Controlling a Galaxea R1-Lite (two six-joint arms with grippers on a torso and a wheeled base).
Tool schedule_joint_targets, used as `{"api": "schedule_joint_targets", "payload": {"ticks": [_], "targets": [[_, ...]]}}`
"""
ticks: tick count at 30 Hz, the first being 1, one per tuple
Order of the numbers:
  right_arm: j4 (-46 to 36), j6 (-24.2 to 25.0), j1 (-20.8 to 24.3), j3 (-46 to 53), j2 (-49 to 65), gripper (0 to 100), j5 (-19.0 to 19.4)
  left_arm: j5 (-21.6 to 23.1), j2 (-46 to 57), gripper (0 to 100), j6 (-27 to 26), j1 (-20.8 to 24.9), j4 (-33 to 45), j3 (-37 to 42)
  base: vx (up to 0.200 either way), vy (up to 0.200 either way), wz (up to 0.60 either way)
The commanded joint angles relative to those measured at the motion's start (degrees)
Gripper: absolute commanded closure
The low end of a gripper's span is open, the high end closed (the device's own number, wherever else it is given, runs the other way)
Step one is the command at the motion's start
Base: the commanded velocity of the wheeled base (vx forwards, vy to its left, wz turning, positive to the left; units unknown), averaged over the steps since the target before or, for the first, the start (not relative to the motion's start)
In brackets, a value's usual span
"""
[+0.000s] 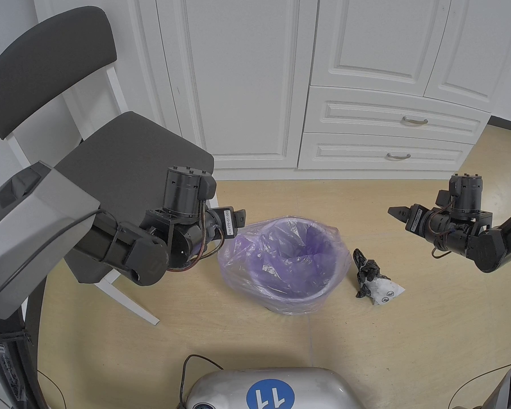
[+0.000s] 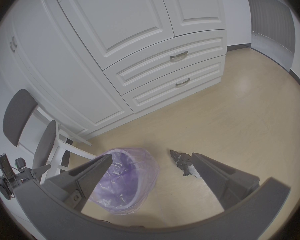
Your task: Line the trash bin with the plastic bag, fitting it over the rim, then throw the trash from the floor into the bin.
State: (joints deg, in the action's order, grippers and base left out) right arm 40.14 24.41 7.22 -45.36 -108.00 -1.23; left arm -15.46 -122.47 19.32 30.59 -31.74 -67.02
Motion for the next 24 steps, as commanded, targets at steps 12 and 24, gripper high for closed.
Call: {"api": "schedule_joint_targets", "payload": {"ticks": [12, 24], "targets": [[0.64, -0.5, 4.12, 0.98, -4.5, 0, -0.7, 0.25, -1.2, 0, -2.01, -1.14, 6.78, -0.74, 0.0, 0.0, 0.0], [0.73, 0.03, 3.33, -3.51, -18.13, 0, -0.61, 3.5, -9.11, 0, -1.48, -2.11, 13.29, -7.33, 0.0, 0.0, 0.0]]}}
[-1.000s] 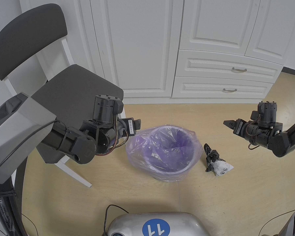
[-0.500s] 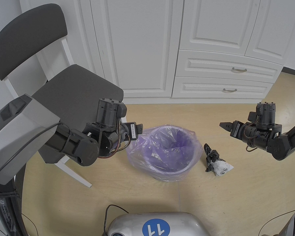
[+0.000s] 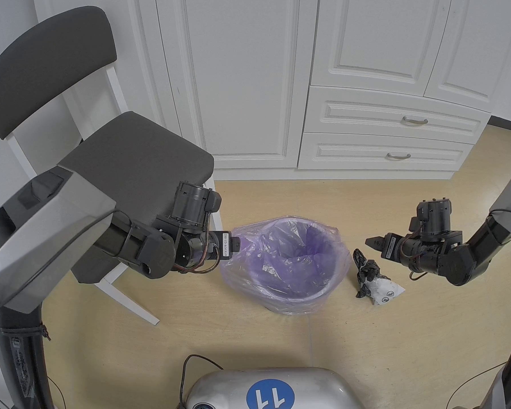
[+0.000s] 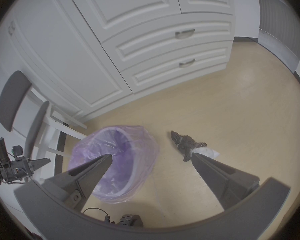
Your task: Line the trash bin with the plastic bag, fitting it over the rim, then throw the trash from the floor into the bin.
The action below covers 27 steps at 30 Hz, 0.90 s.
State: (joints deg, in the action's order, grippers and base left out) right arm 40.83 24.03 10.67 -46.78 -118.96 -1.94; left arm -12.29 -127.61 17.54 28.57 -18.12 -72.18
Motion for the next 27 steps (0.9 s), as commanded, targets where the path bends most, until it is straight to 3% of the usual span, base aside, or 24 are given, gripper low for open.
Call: {"api": "schedule_joint_targets", "payload": {"ticks": [1, 9, 12, 13, 15, 19, 23, 27], "targets": [[0.04, 0.49, -0.12, -2.44, -7.78, 0, 0.09, 0.42, -3.79, 0, 0.56, 0.17, -1.13, -2.35, 0.0, 0.0, 0.0], [-0.05, 0.67, -0.56, -4.55, -11.12, 0, 0.53, 0.25, -7.13, 0, 1.18, 4.21, -2.36, -7.01, 0.0, 0.0, 0.0], [-0.22, 0.58, -1.17, -4.64, -11.47, 0, 0.8, -0.37, -11.96, 0, -1.55, 4.82, 3.17, -17.64, 0.0, 0.0, 0.0], [-0.22, 0.58, -1.17, -4.64, -11.47, 0, 0.8, -0.37, -11.96, 0, -1.55, 4.82, 3.17, -17.64, 0.0, 0.0, 0.0], [-0.05, 0.58, -1.53, -5.08, -12.44, 0, 0.8, -1.25, -14.95, 0, -6.12, 5.0, 10.91, -26.17, 0.0, 0.0, 0.0], [-0.05, 0.49, -2.23, -5.43, -13.5, 0, 0.8, -2.21, -20.4, 0, -8.67, 5.18, 18.29, -36.28, 0.0, 0.0, 0.0], [-0.13, 0.49, -2.41, -5.78, -14.11, 0, 0.88, -3.53, -25.67, 0, -10.95, 5.26, 23.39, -41.55, 0.0, 0.0, 0.0], [-0.13, 0.41, -2.67, -5.78, -14.64, 0, 0.88, -5.55, -26.37, 0, -11.21, 5.44, 24.71, -39.88, 0.0, 0.0, 0.0]]}}
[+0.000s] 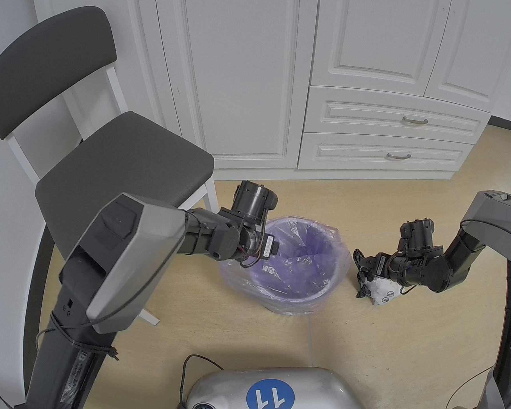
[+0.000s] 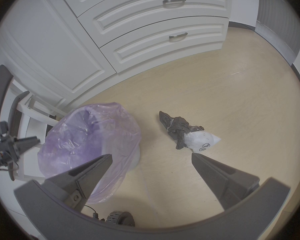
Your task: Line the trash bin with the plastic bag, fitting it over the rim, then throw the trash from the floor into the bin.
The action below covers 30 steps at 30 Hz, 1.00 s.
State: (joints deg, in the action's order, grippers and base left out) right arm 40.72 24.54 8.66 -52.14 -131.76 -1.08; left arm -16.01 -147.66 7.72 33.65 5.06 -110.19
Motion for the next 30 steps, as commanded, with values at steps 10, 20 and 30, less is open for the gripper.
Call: {"api": "schedule_joint_targets", "payload": {"ticks": [10, 20, 30], "targets": [[0.06, -0.11, -0.66, -0.42, -1.84, 0, 0.12, -1.4, 3.44, 0, -1.04, 0.54, -3.74, 18.43, 0.0, 0.0, 0.0], [0.06, -0.11, -0.66, -0.42, -2.45, 0, 0.56, -1.04, 6.42, 0, -1.12, 0.28, -24.75, 35.22, 0.0, 0.0, 0.0], [0.15, -0.11, -0.66, -0.51, -2.8, 0, 0.65, -0.78, 6.51, 0, 0.46, -0.77, -30.81, 35.48, 0.0, 0.0, 0.0]]}}
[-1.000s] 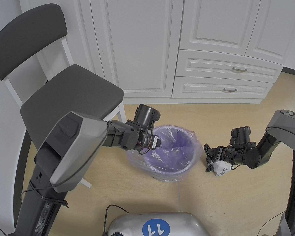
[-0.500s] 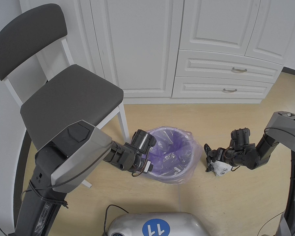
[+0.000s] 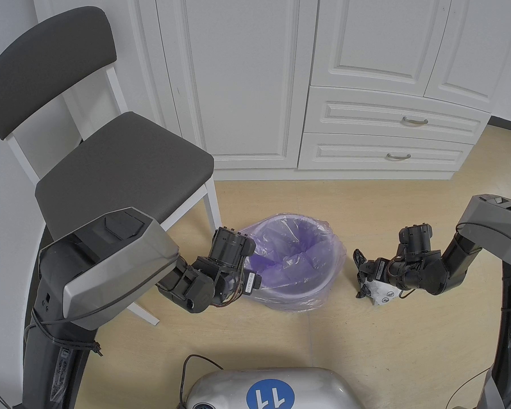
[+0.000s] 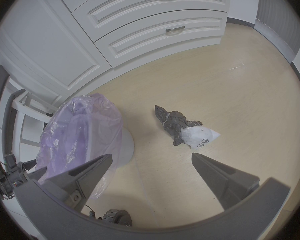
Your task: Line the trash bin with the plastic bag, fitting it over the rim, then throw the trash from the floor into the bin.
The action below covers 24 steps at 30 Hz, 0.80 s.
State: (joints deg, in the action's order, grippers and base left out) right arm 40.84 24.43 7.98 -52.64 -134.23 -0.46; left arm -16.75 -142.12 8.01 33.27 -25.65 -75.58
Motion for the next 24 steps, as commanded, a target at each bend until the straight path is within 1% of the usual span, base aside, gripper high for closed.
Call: {"api": "schedule_joint_targets", "payload": {"ticks": [1, 4, 7, 10, 14, 17, 18, 19, 22, 24], "targets": [[0.03, -0.08, 0.01, 0.08, -0.33, 0, 0.02, -0.04, 1.23, 0, 0.25, -0.48, 0.07, 1.4, 0.0, 0.0, 0.0], [0.03, -0.08, 0.01, -0.01, -0.68, 0, -0.06, -0.04, 2.72, 0, 0.25, -0.57, -0.45, 4.21, 0.0, 0.0, 0.0], [0.03, -0.08, 0.01, -0.01, -0.95, 0, 0.02, 1.02, 3.69, 0, 1.66, -0.48, -1.42, 5.97, 0.0, 0.0, 0.0], [0.03, -0.08, 0.01, -0.01, -1.21, 0, 0.02, 1.9, 3.69, 0, 2.8, -0.57, -1.77, 6.32, 0.0, 0.0, 0.0], [0.03, -0.08, 0.36, -0.18, -1.3, 0, 0.02, 2.95, 3.34, 0, 2.89, -1.1, -1.33, 7.11, 0.0, 0.0, 0.0], [0.03, 0.09, 0.36, -0.8, -1.3, 0, 0.02, 5.76, 3.07, 0, 2.89, -1.1, -0.63, 8.17, 0.0, 0.0, 0.0], [0.03, 0.09, 0.45, -0.8, -1.3, 0, 0.02, 5.94, 3.07, 0, 2.89, -1.1, -0.63, 8.17, 0.0, 0.0, 0.0], [0.03, 0.18, 0.45, -0.8, -1.3, 0, 0.11, 8.22, 2.55, 0, 2.71, -1.28, -0.28, 8.17, 0.0, 0.0, 0.0], [0.03, 0.18, 0.63, -0.71, -1.21, 0, 0.29, 11.3, 0.88, 0, 2.19, -2.68, 2.27, 6.24, 0.0, 0.0, 0.0], [0.03, 0.18, 0.8, -0.71, -0.95, 0, 0.2, 12.44, -0.09, 0, 1.92, -3.65, 4.29, 3.86, 0.0, 0.0, 0.0]]}}
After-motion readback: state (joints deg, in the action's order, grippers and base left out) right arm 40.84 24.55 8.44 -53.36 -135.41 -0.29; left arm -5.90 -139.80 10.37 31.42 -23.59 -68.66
